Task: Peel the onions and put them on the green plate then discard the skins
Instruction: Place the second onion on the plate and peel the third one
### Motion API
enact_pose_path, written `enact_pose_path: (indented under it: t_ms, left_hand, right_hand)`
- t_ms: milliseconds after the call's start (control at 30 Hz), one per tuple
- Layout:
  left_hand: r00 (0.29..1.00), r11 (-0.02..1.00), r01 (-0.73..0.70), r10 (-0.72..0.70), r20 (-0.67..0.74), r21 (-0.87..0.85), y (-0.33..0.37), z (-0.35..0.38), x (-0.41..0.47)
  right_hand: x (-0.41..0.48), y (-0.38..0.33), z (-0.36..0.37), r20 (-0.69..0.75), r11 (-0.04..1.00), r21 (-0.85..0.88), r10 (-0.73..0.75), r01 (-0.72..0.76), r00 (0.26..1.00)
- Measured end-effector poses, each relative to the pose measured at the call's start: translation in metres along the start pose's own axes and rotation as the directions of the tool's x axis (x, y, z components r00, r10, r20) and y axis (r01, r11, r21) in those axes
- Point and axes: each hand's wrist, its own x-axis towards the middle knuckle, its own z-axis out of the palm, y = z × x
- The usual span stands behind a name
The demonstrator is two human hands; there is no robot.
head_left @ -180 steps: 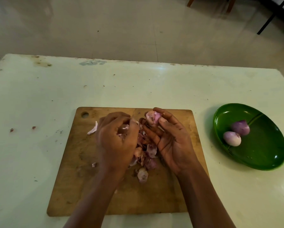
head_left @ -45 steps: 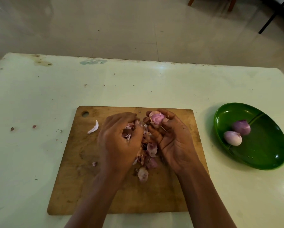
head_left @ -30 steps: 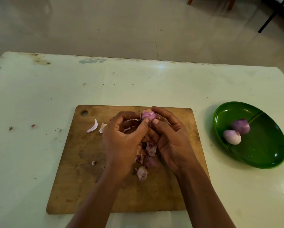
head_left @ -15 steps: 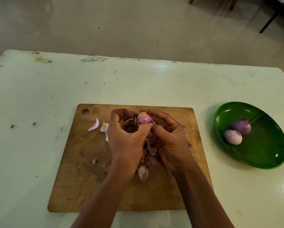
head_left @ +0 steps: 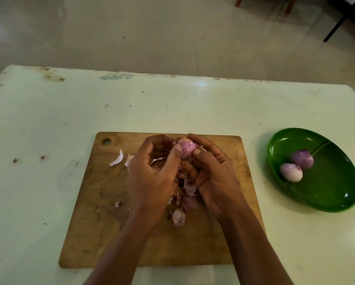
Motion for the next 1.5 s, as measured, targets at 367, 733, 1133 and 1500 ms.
enact_pose_path:
  t_ms: [367,733,1133,1500]
  left_hand:
    - [0.976,0.972,-0.155,0.123,0.179,0.179,-0.016,-0.011,0.007]
    - [0.918,0.879,-0.374,0.305,0.253,0.296,-0.024,-0.011,0.005]
    - [0.896,0.800,-0.436,0.344,0.281,0.412,-0.025,-0.013,0.004]
    - [0.896,0.779,-0.442,0.360,0.260,0.445,-0.025,-0.012,0.003]
  right_hand:
    - [-0.002,0.001,-0.002,0.094,0.995,-0.095,-0.007,0.016,0.996]
    - [-0.003,0.001,0.002,0.206,0.999,-0.039,-0.024,0.032,0.978]
    - [-0.001,0.004,-0.001,0.224,0.996,-0.088,0.004,0.016,0.974]
    - [-0.001,0.003,-0.002,0.228,0.998,-0.062,0.019,-0.005,0.974]
